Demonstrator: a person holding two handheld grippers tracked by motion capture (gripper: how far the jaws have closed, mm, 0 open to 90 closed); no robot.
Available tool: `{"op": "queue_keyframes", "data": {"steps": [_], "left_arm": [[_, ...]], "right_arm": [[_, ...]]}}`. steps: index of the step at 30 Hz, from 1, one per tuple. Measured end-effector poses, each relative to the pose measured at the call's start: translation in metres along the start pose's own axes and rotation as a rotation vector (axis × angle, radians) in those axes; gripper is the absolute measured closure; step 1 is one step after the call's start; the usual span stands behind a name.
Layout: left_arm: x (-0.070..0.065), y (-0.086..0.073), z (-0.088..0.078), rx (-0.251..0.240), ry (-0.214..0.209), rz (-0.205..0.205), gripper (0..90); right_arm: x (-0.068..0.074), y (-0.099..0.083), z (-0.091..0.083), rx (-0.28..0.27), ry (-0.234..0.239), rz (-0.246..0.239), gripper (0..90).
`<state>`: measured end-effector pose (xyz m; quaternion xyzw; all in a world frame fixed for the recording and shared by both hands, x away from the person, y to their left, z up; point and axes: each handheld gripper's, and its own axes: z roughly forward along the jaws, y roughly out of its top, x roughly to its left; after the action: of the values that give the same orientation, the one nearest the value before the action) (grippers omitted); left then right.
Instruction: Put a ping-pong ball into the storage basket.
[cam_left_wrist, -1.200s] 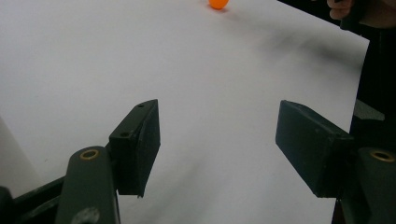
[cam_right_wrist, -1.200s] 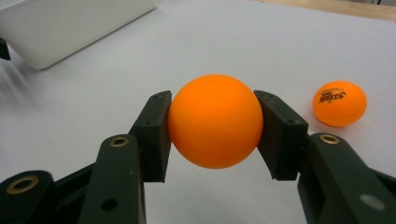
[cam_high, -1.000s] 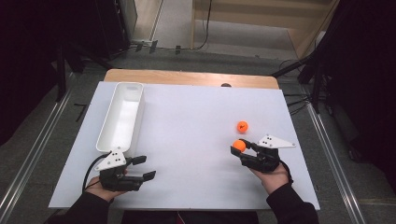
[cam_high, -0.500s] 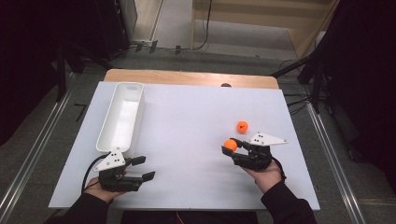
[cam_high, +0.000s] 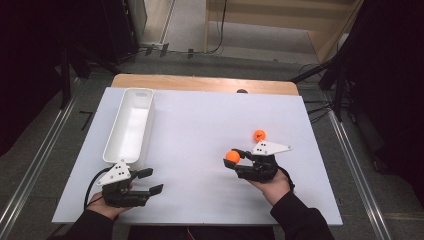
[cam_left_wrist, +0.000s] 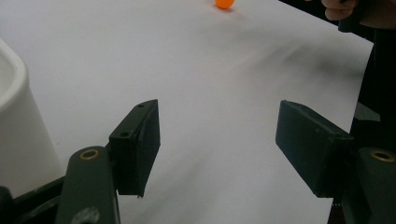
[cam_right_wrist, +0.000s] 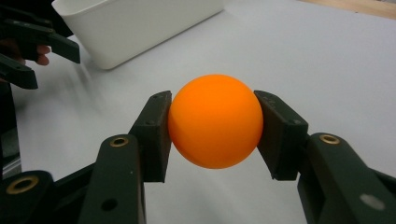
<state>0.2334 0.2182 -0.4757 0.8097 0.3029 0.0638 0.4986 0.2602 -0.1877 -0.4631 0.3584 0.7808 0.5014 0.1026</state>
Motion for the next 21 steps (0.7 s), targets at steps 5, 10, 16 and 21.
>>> {"op": "queue_keyframes", "data": {"steps": [5, 10, 16, 21], "left_arm": [[0.0, -0.001, -0.002, -0.005, 0.009, 0.0, 31.4], [0.0, -0.001, -0.003, -0.004, 0.01, -0.002, 31.4], [-0.002, -0.001, -0.002, -0.008, 0.001, -0.002, 31.3], [-0.002, -0.001, -0.002, -0.004, -0.002, 0.002, 31.4]], "right_arm": [[0.004, 0.005, 0.008, 0.006, 0.024, -0.008, 48.3], [0.006, 0.01, 0.015, 0.014, 0.039, -0.012, 48.3], [0.01, 0.016, 0.022, 0.021, 0.042, -0.02, 48.3], [0.015, 0.022, 0.031, 0.025, 0.053, -0.03, 48.3]]}}
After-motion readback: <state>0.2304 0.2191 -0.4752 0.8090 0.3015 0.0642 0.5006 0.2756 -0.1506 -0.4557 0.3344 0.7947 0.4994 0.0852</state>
